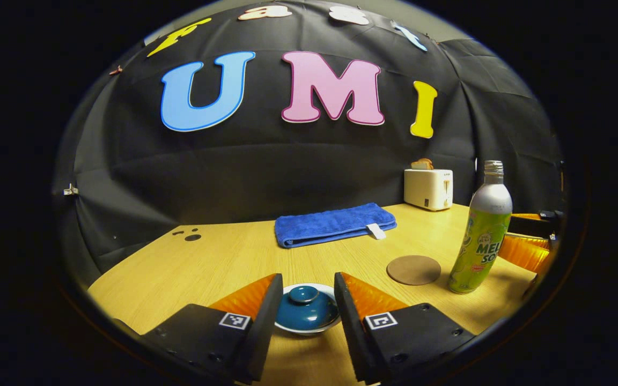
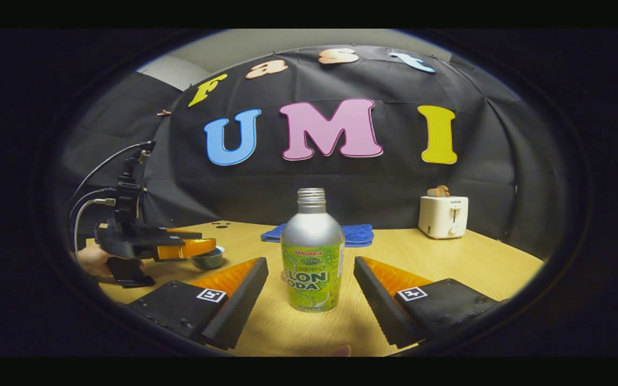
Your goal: Open the teacup lid with one hand, grasp the water bottle and pour water into the teacup with the other hand; after pouring, place the water bottle on the coaster and then close the teacup lid.
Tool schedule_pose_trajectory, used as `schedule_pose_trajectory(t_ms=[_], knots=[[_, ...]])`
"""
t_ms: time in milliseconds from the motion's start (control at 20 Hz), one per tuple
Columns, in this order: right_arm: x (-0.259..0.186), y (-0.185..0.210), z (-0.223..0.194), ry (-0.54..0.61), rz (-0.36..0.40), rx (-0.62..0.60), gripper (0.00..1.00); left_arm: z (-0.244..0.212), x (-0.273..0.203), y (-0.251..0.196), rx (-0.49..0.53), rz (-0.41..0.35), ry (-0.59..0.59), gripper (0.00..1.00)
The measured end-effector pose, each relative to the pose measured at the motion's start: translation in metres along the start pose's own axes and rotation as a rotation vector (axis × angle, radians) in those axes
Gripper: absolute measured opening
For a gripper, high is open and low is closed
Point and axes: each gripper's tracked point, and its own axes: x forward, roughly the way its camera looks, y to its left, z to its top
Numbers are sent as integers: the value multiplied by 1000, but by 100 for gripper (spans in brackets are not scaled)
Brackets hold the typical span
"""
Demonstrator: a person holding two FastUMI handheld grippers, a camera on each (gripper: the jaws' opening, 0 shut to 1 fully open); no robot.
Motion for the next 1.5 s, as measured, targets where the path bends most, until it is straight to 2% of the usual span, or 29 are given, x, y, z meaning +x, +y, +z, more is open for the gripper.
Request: schedule_pose_trajectory(t_ms=[100,200,300,600,850,950,1100,1200,1300,1350,1450,1500], knots=[[0,0,0,0,0,0,99,-2,4,0,-2,-2,16,57],[0,0,0,0,0,0,99,-4,7,3,10,17,28,44],[0,0,0,0,0,0,99,-5,8,1,18,15,32,35],[0,0,0,1,-1,1,99,7,0,9,-28,31,-36,32],[12,1,-1,2,-14,0,99,46,-51,22,-86,75,-200,32],[20,-3,-1,1,-47,-1,99,49,-76,19,-151,57,-240,34],[29,4,-1,4,-36,0,99,48,-105,9,-207,1,-262,31],[36,3,-3,6,-52,0,99,45,-116,15,-203,17,-266,34],[43,6,-2,14,-43,4,99,45,-123,21,-217,20,-273,32],[45,3,-1,10,-63,5,99,45,-126,25,-231,20,-275,32],[42,0,-2,12,-73,1,80,44,-130,32,-253,14,-280,32],[41,3,-2,21,-66,-10,80,44,-132,37,-252,18,-280,32]])
